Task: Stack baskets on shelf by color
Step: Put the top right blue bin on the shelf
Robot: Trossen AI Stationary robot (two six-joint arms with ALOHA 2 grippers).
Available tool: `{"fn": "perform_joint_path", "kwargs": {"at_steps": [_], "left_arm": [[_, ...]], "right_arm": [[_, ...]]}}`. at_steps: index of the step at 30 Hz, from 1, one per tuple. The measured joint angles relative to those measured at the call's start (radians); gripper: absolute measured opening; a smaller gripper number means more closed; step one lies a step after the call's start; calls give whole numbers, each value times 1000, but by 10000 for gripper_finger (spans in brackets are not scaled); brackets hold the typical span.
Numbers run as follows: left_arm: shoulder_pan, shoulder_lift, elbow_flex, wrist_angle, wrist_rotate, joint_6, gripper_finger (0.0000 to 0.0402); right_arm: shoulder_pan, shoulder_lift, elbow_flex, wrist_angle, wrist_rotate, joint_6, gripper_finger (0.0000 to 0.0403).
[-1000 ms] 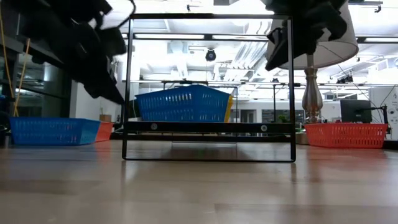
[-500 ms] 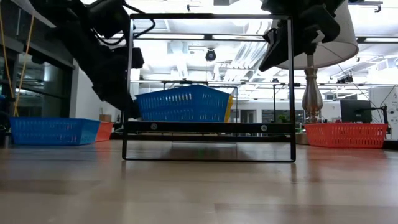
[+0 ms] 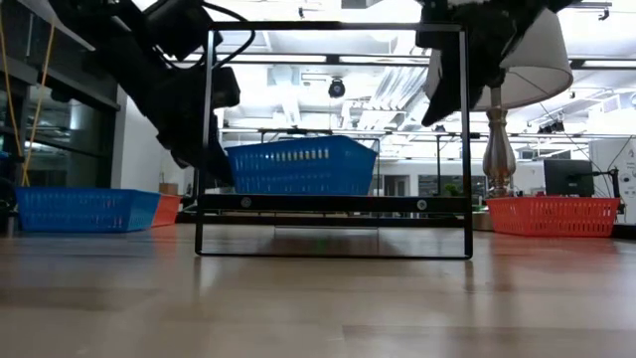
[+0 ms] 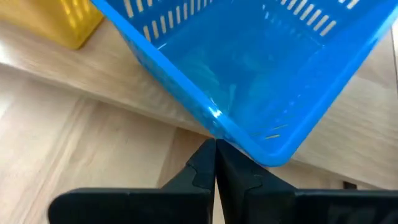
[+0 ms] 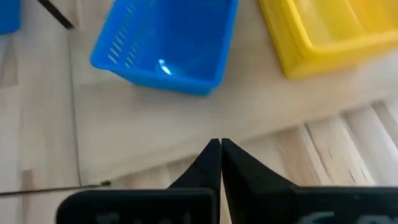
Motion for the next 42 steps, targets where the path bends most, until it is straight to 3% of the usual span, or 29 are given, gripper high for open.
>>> {"fn": "perform_joint_path", "kwargs": {"at_steps": [5, 11, 15, 21, 33, 42], "left_arm": [[-21, 0, 0, 4, 0, 0, 0], [-38, 0, 0, 21, 33, 21, 0], [-39, 0, 0, 41, 44, 34, 0], [-30, -1, 0, 98, 41, 34, 0], [-31, -1, 0, 92, 41, 34, 0], [-31, -1, 0, 91, 41, 71, 0]], "right_arm": [[-87, 0, -9, -51, -69, 8, 0], [-193, 0, -152, 159, -334, -33, 0], [-224, 1, -238, 353, -408, -30, 0], [-207, 8, -307, 553, -436, 46, 0], [-150, 198, -314, 765, -414, 88, 0], [-182, 214, -313, 854, -354, 85, 0]]}}
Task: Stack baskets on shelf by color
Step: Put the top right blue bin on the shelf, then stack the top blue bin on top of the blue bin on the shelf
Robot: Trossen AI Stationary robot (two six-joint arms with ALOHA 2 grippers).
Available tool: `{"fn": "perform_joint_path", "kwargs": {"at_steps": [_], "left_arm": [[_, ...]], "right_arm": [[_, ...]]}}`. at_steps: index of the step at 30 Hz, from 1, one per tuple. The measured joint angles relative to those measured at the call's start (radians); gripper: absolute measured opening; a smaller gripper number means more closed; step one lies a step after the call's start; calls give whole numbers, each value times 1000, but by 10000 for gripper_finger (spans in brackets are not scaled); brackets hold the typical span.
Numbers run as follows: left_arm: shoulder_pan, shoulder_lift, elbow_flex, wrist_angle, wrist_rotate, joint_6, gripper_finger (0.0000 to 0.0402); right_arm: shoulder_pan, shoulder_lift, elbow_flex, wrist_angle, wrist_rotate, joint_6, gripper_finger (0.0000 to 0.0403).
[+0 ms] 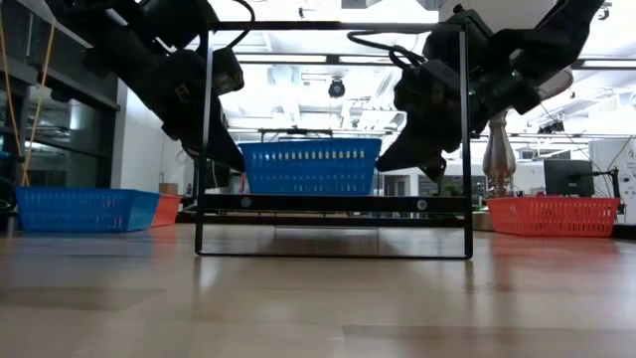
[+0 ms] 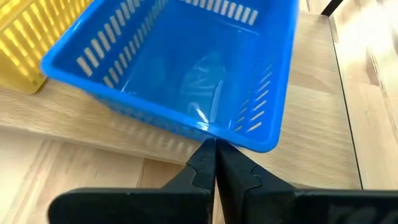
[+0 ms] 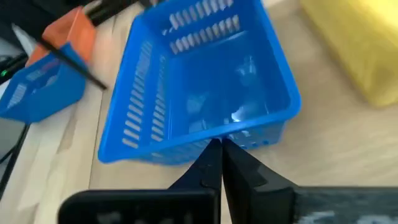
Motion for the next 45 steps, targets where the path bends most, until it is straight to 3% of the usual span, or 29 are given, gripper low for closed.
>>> {"fn": "perform_joint_path", "kwargs": {"at_steps": [14, 19, 25, 30, 37, 45], "left_arm": [[0, 0, 0, 3, -24, 30, 0], [12, -76, -1, -155, -40, 11, 0], [-3, -270, -3, -333, -289, -90, 0], [-33, -398, -57, -347, -453, -172, 0], [2, -430, -167, -348, -548, -286, 11], [88, -429, -178, -374, -569, -385, 96]], "right_arm": [[-23, 0, 0, 19, 77, -9, 0], [-23, -41, 2, -66, 90, -72, 0], [-23, -156, 2, -180, 139, -114, 0], [-22, -216, 2, -225, 181, -124, 0], [-22, -216, 2, -249, 181, -117, 0], [-22, -216, 2, -248, 181, -114, 0]]}}
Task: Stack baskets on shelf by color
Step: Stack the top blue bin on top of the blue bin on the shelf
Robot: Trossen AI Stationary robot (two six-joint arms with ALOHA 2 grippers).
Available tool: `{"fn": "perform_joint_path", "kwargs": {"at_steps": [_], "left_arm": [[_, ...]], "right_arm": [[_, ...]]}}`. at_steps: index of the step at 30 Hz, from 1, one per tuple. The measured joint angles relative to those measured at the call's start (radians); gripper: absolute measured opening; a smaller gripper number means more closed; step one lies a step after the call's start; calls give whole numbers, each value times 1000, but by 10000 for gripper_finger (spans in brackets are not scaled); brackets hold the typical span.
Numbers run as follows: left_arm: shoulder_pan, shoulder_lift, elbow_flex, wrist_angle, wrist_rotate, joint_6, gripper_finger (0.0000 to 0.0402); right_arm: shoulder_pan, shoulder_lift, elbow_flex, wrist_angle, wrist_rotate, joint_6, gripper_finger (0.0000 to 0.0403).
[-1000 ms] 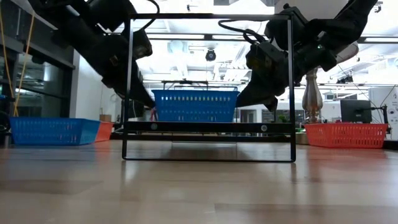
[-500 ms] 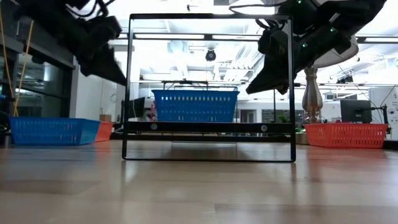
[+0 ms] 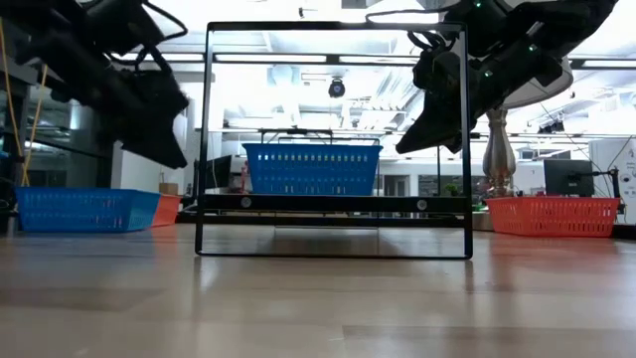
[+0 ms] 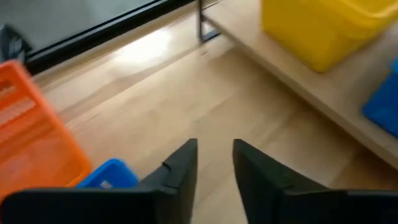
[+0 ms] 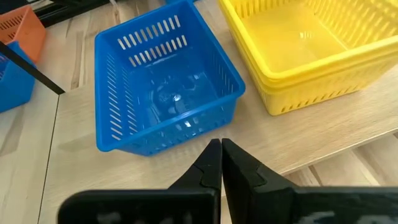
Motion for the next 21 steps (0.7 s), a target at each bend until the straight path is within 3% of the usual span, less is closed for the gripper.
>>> {"fn": "perform_joint_path", "kwargs": {"at_steps": [8, 21], "left_arm": [[63, 44, -1, -108, -4, -159, 162], [128, 168, -1, -100, 65, -185, 166]], "right_arm": [[0, 0, 0, 0, 23, 2, 0], [0, 1, -1, 0, 37, 8, 0]]}}
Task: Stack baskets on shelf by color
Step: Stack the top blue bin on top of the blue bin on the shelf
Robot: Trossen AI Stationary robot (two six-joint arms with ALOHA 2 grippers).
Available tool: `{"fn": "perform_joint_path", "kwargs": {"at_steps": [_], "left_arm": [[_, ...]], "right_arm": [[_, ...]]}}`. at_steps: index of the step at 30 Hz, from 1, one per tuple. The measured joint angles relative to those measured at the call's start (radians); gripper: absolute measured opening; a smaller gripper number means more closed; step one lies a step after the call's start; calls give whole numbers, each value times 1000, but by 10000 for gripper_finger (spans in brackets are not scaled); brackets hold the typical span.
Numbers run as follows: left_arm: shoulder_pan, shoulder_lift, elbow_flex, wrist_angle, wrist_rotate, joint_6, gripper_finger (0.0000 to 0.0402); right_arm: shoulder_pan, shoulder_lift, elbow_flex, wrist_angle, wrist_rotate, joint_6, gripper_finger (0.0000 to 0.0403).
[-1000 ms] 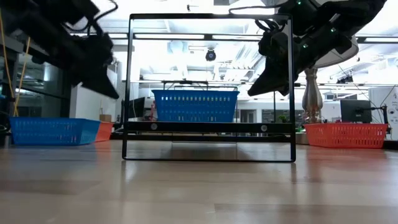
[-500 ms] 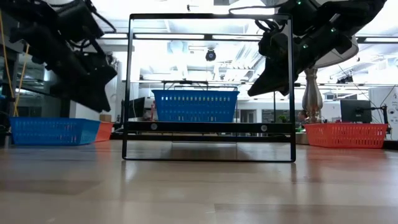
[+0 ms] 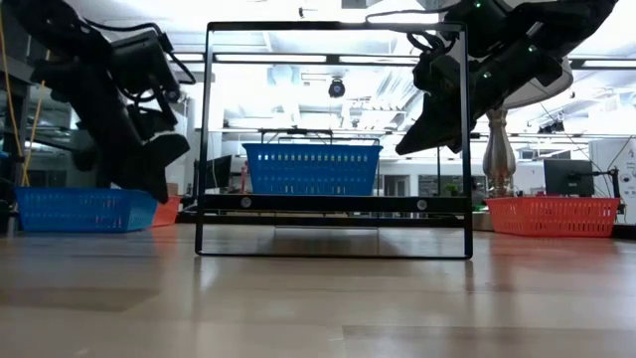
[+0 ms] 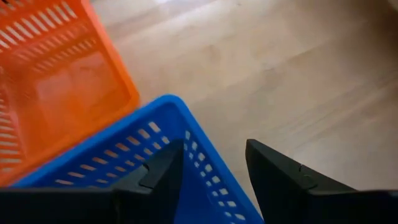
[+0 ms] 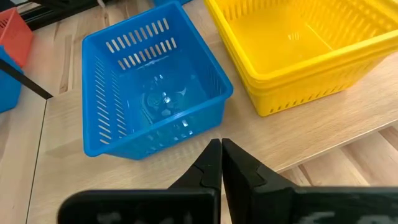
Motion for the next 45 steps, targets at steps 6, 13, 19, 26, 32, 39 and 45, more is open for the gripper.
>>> {"fn": "perform_joint_path", "kwargs": {"at_steps": [6, 13, 19, 26, 32, 39, 45], "left_arm": [[3, 12, 0, 6, 40, 9, 162], [-5, 13, 33, -3, 51, 72, 68], [-77, 7, 130, -24, 2, 113, 17], [-208, -8, 361, -114, -85, 179, 6], [-372, -1, 505, -164, -211, 186, 3], [-565, 52, 608, -154, -327, 158, 2], [-657, 238, 776, -153, -375, 200, 1]], "right_arm": [[0, 0, 0, 0, 0, 0, 0], [0, 0, 0, 1, 0, 0, 0], [0, 0, 0, 1, 9, -1, 0], [0, 0, 0, 1, 9, -18, 0], [0, 0, 0, -6, 17, -38, 0], [0, 0, 0, -21, 70, -60, 0], [0, 0, 0, -24, 121, -78, 0]]}}
